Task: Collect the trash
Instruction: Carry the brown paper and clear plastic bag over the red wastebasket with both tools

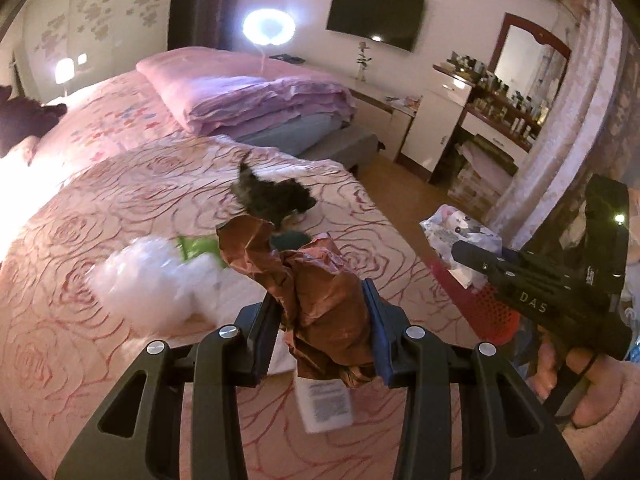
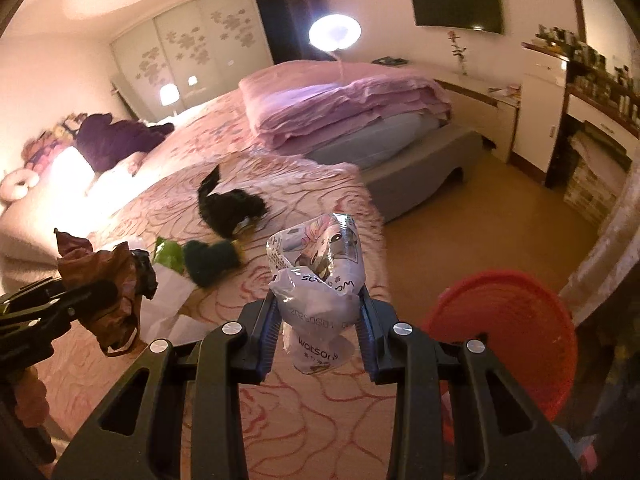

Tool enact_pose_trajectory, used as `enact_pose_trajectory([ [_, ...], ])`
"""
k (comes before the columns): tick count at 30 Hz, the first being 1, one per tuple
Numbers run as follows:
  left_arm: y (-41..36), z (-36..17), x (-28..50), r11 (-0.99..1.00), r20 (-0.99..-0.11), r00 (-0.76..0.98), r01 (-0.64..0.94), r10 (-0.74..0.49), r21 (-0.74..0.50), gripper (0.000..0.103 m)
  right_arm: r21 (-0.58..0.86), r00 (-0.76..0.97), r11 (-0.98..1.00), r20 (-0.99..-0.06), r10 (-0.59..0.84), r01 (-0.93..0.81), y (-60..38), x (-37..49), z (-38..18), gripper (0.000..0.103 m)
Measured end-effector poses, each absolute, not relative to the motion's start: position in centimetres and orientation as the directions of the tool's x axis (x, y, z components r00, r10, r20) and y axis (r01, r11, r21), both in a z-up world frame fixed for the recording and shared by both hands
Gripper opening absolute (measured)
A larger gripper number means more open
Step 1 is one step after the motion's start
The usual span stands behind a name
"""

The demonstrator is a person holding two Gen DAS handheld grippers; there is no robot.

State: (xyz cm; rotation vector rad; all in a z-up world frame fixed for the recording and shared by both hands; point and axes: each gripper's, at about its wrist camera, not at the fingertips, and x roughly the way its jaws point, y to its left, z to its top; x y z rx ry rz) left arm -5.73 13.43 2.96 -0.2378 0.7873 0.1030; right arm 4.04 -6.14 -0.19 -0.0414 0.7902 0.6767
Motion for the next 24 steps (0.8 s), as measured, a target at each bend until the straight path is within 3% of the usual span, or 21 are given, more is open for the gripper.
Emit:
enact_pose_trajectory([
  [24,3.9,1.8,3.3,0.984,-0.741,0.651,0.057,-0.167,-0.171,0.038,0.213,0.620,0.910,-0.675,0.400,-0.356,-16.3,7.0,-1.1,0.033],
])
